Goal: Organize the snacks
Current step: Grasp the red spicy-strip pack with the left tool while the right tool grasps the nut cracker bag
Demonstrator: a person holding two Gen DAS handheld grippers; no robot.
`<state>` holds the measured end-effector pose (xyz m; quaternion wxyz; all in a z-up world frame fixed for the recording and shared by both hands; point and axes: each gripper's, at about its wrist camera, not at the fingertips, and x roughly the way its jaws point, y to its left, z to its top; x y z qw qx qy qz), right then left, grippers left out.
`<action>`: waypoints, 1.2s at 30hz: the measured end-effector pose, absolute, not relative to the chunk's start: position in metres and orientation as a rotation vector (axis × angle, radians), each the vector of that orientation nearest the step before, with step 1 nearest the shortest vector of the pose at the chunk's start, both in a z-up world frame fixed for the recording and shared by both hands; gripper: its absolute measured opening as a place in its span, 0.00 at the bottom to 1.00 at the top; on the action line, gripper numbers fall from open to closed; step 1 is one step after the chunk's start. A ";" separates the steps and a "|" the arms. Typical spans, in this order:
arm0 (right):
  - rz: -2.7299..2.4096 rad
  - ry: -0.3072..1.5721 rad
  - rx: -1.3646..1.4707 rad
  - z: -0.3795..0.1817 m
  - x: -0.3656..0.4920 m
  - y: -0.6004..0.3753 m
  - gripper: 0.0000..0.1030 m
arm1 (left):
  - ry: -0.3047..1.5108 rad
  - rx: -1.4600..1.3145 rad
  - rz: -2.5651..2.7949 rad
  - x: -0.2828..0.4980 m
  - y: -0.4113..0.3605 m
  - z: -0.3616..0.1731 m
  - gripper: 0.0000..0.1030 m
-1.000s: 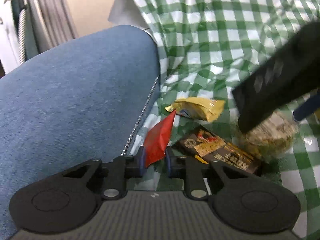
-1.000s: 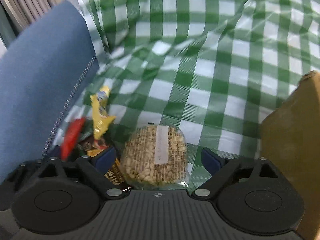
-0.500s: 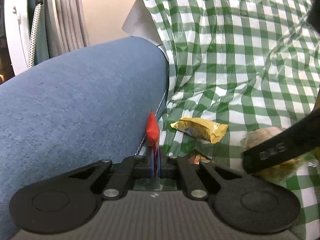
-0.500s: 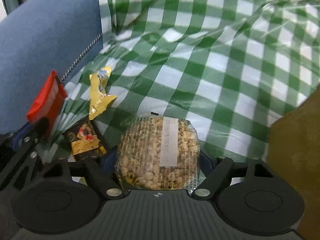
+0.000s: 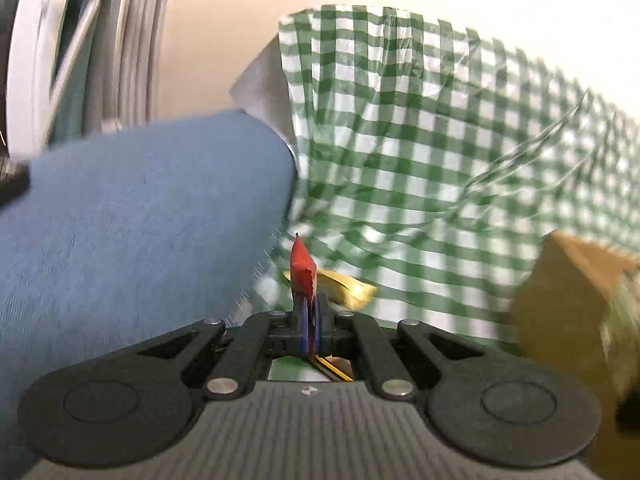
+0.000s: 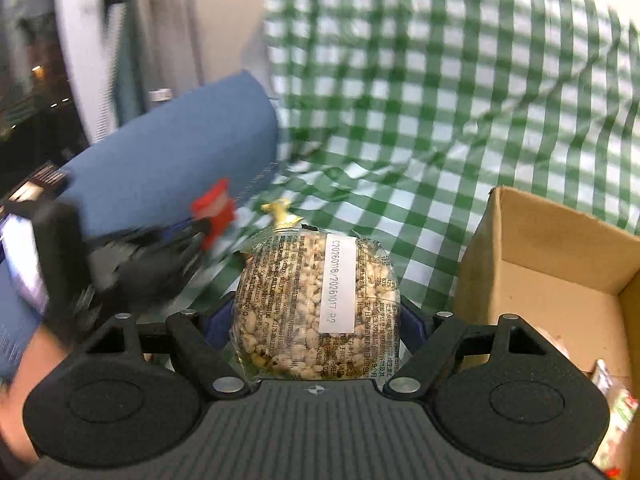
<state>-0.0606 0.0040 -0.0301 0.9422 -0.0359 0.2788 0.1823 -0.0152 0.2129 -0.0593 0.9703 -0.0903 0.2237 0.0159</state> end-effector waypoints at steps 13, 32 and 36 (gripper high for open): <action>0.469 0.493 -0.195 -0.088 -0.164 0.007 0.79 | 0.875 -0.512 -0.312 -0.061 0.239 -0.059 0.02; 0.411 0.749 -0.113 -0.138 -0.137 0.010 0.79 | 0.970 -0.281 -0.201 -0.065 0.207 -0.064 0.44; 0.401 0.764 -0.078 -0.140 -0.132 0.006 0.79 | 0.940 -0.146 -0.199 -0.066 0.187 -0.062 0.62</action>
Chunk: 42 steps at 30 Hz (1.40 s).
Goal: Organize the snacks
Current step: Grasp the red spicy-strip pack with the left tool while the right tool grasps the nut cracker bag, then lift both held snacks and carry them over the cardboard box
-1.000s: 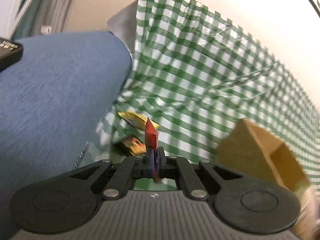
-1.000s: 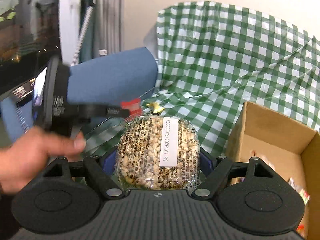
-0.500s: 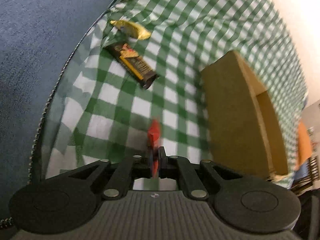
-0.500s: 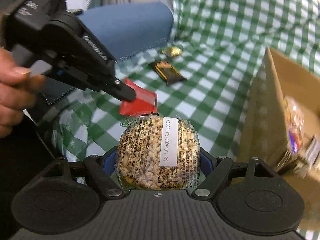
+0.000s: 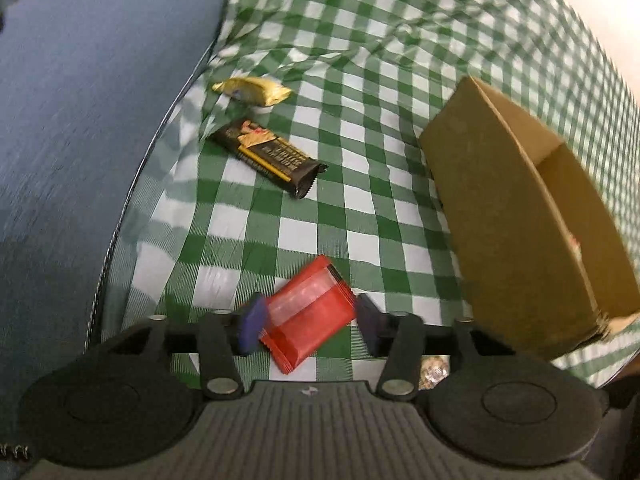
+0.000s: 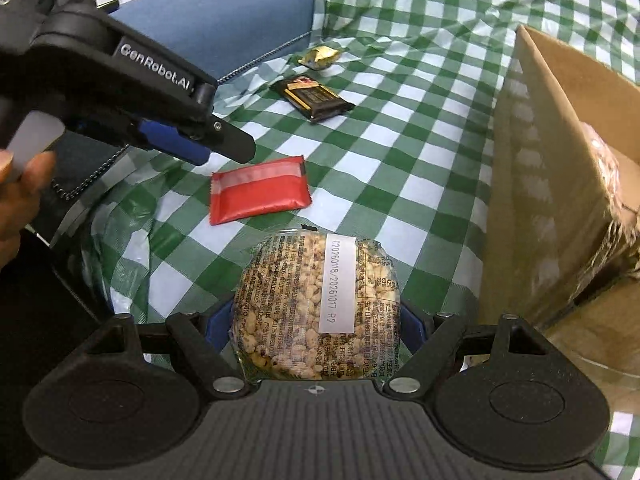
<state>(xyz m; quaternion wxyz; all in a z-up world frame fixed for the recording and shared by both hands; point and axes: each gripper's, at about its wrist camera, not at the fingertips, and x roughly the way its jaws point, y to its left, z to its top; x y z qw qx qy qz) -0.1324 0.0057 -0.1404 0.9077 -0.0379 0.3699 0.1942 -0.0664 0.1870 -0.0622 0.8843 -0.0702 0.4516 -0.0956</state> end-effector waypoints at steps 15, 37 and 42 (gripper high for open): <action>0.406 0.746 -0.065 -0.144 -0.136 0.000 0.82 | 0.990 0.107 -0.225 -0.039 0.150 -0.093 0.83; 0.393 0.729 -0.078 -0.143 -0.137 0.000 0.79 | 0.982 0.166 -0.248 -0.044 0.139 -0.097 0.47; 0.388 0.749 -0.086 -0.146 -0.136 0.001 0.79 | 1.019 0.138 -0.232 -0.040 0.143 -0.100 0.50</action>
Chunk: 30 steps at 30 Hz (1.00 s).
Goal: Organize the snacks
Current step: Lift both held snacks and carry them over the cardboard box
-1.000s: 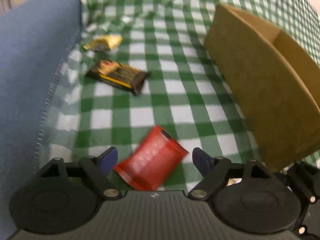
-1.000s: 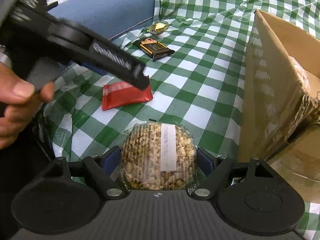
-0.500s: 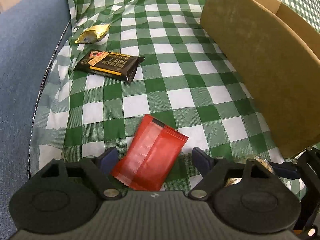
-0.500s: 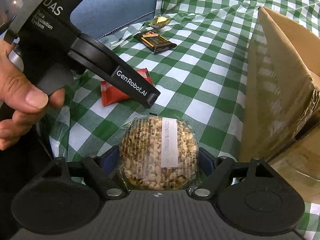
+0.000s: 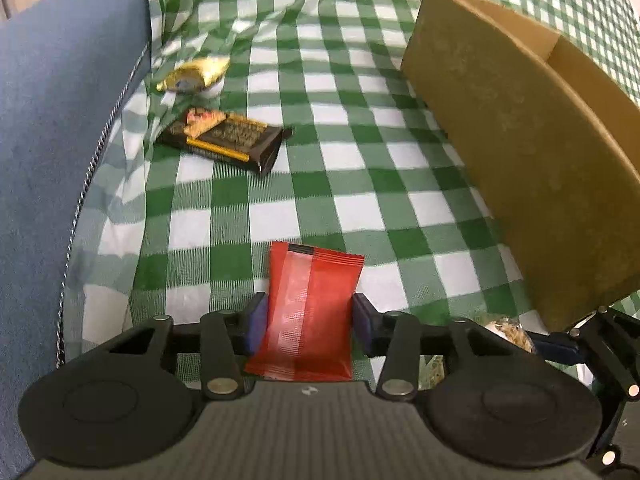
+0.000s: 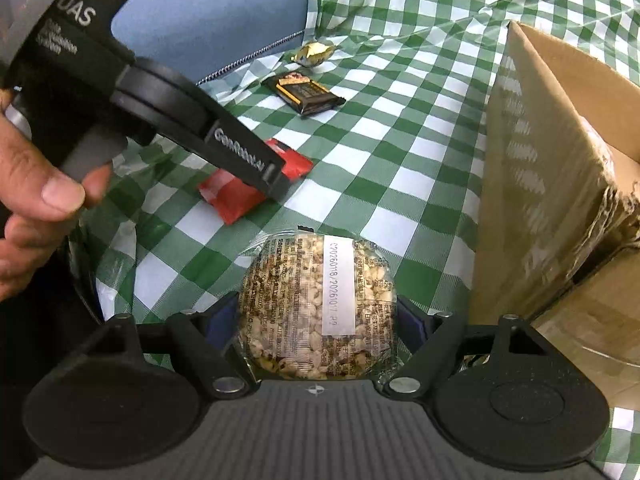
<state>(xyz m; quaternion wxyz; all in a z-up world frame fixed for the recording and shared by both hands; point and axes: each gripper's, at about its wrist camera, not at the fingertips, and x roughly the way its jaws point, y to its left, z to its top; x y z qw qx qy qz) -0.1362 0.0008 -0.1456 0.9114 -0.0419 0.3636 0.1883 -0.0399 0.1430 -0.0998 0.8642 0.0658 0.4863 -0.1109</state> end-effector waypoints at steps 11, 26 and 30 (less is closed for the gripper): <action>0.392 0.768 -0.088 -0.148 -0.134 0.001 0.79 | 1.011 0.179 -0.209 -0.040 0.138 -0.104 0.60; 0.391 0.769 -0.089 -0.148 -0.135 0.001 0.80 | 1.019 0.191 -0.192 -0.039 0.136 -0.104 0.71; 0.391 0.768 -0.089 -0.148 -0.135 0.001 0.80 | 1.020 0.190 -0.193 -0.038 0.136 -0.105 0.71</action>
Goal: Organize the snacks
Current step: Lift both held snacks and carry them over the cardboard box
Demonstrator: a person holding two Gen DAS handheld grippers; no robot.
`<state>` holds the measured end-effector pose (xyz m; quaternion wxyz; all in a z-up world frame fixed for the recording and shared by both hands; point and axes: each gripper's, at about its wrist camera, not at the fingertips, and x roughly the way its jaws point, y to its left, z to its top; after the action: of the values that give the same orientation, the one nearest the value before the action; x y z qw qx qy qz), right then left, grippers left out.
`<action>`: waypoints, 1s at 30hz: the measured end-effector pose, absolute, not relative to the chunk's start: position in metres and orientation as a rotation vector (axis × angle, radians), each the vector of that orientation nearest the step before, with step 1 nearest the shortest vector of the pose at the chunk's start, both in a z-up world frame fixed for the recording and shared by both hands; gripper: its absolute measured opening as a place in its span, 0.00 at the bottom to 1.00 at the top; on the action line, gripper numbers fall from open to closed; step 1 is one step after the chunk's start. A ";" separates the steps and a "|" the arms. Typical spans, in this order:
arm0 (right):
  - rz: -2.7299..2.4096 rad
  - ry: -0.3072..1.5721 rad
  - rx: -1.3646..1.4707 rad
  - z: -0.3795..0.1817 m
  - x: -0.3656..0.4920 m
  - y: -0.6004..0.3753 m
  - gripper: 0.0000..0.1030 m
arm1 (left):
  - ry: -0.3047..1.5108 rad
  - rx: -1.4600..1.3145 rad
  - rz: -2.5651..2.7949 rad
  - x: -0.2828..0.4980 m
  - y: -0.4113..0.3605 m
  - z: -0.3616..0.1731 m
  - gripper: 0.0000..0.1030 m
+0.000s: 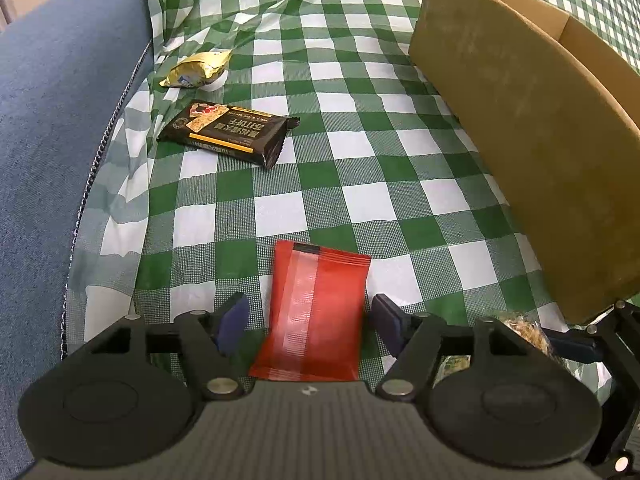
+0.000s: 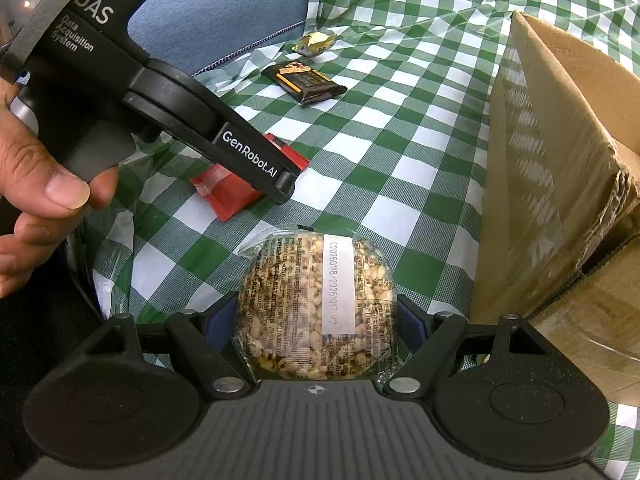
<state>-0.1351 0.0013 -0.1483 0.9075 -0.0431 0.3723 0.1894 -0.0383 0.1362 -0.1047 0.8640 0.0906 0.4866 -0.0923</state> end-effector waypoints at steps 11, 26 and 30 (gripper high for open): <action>0.390 0.768 -0.093 -0.149 -0.135 0.002 0.80 | 1.014 0.199 -0.199 -0.039 0.134 -0.105 0.69; 0.382 0.713 -0.114 -0.136 -0.147 0.001 0.79 | 0.894 0.153 -0.231 -0.056 0.143 -0.084 0.46; 0.401 0.661 -0.149 -0.126 -0.159 0.002 0.79 | 0.829 0.097 -0.212 -0.067 0.154 -0.069 0.46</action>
<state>-0.1586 0.0023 -0.1259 0.9235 -0.0725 0.3221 0.1952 -0.0673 0.1540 -0.0688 0.9088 0.0471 0.4017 -0.1030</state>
